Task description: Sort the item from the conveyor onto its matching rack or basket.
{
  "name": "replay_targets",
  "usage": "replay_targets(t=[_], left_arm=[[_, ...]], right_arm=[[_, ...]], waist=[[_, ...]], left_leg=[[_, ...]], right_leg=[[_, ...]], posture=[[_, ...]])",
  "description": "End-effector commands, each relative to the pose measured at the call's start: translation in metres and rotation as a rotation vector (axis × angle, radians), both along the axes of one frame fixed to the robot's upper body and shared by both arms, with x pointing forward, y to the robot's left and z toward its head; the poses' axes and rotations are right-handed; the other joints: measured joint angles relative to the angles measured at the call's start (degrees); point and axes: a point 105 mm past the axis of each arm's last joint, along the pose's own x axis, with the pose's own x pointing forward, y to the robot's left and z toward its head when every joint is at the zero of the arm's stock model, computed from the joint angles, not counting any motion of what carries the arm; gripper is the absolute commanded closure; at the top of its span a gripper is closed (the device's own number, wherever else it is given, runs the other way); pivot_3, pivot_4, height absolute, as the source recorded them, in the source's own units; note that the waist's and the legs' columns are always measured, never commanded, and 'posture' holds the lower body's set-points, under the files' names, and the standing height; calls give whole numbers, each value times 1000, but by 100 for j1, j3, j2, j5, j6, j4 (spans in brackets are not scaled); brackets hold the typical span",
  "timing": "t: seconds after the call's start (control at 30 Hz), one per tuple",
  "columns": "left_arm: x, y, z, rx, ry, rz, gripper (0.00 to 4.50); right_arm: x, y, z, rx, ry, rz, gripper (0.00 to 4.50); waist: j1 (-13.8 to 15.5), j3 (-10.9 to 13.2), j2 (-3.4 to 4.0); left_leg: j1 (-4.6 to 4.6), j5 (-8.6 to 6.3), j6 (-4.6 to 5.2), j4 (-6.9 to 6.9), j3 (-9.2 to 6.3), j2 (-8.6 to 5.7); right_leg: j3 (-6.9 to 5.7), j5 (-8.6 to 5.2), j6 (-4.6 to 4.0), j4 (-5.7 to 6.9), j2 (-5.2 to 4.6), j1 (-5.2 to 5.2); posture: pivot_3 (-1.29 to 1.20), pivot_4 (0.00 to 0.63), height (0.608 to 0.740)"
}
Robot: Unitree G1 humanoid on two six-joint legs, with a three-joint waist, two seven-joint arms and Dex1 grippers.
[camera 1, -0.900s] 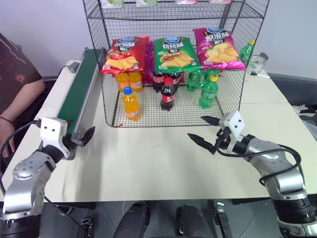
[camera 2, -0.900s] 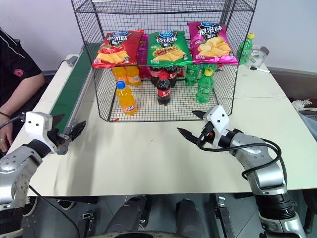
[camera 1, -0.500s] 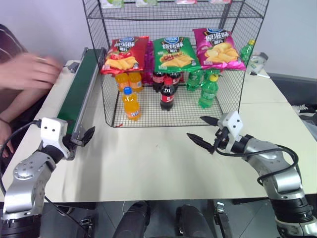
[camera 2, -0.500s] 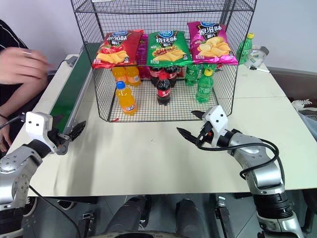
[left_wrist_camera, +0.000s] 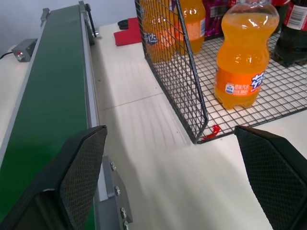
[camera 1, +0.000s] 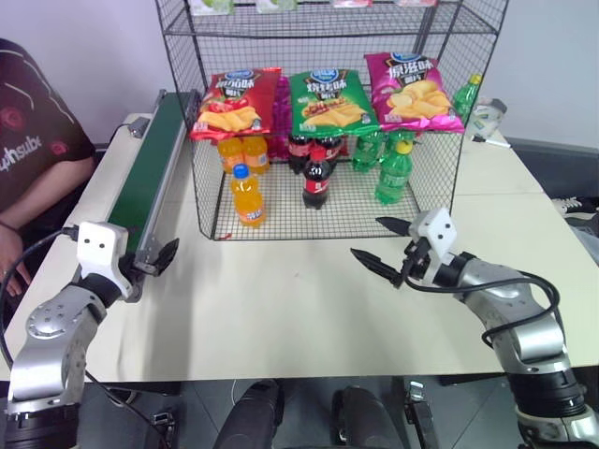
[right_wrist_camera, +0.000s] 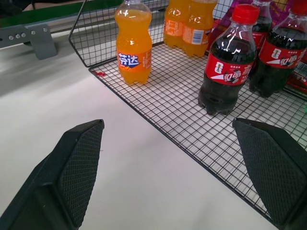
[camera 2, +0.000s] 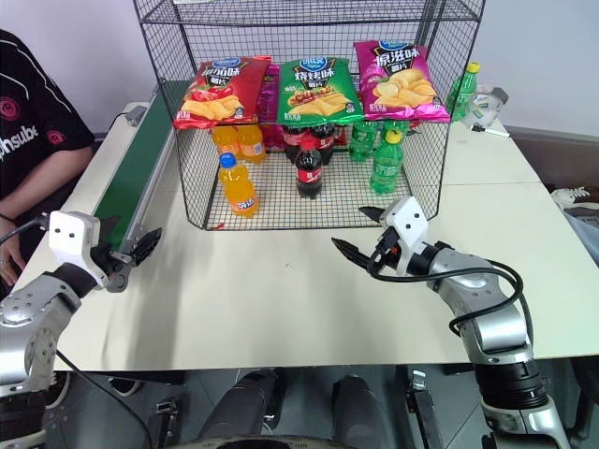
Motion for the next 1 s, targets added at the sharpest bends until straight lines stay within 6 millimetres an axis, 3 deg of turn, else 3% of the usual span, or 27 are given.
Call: replay_targets(t=[0.03, 1.0], left_arm=[[1, 1, 8, 14, -43, 7, 64], [0, 1, 6, 19, -34, 15, 64]], right_arm=[[1, 4, 12, 9, -56, 13, 0], [2, 8, 9, 2, -57, 18, 0]], waist=[[0, 0, 0], [0, 0, 0]], left_leg=[[0, 0, 0, 0, 0, 0], [0, 0, 0, -2, 0, 0]], right_leg=[[0, 0, 0, 0, 0, 0], [0, 0, 0, -1, 0, -1]], posture=[[0, 150, 740], [0, 150, 740]])
